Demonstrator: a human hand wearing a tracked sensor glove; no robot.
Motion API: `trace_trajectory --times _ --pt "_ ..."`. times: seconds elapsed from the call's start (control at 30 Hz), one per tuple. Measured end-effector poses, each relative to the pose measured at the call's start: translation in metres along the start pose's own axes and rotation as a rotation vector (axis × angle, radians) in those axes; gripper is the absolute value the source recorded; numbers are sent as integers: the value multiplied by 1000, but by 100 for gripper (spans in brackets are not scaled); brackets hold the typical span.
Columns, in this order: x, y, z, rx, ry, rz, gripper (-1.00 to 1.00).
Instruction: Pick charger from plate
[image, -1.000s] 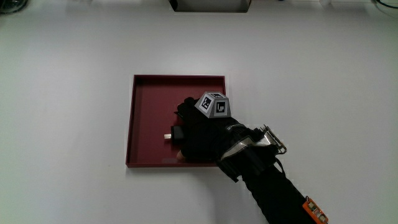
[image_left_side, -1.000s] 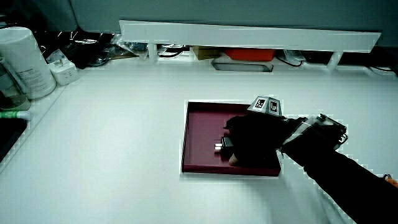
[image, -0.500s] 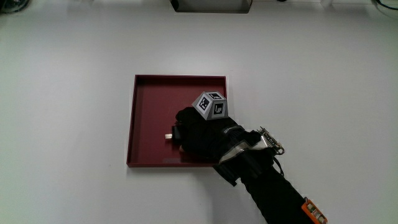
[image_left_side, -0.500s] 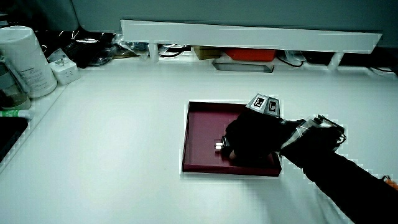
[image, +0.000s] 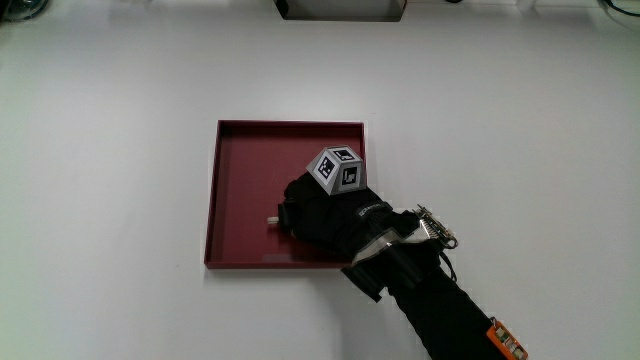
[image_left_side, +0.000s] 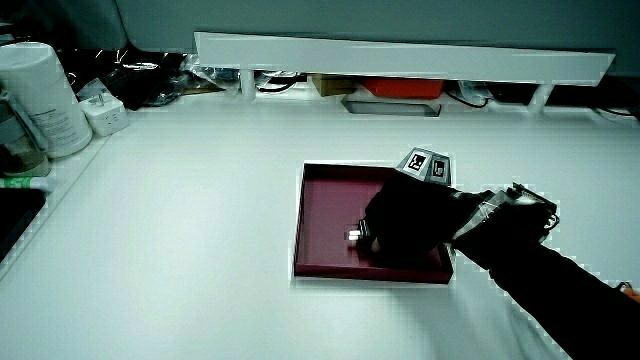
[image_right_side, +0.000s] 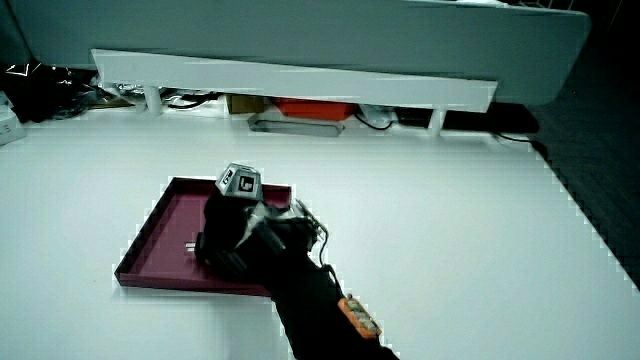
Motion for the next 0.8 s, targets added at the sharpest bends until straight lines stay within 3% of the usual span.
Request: trace_trajectory --times 0.3,0.63,0.67,0.8 --pt "-7 -14 20 27 5 36 100" --pt "-12 -46 64 95 -12 64 100" --pt "-14 -53 70 100 9 86 100" --pt "-10 -68 87 124 9 83 100"
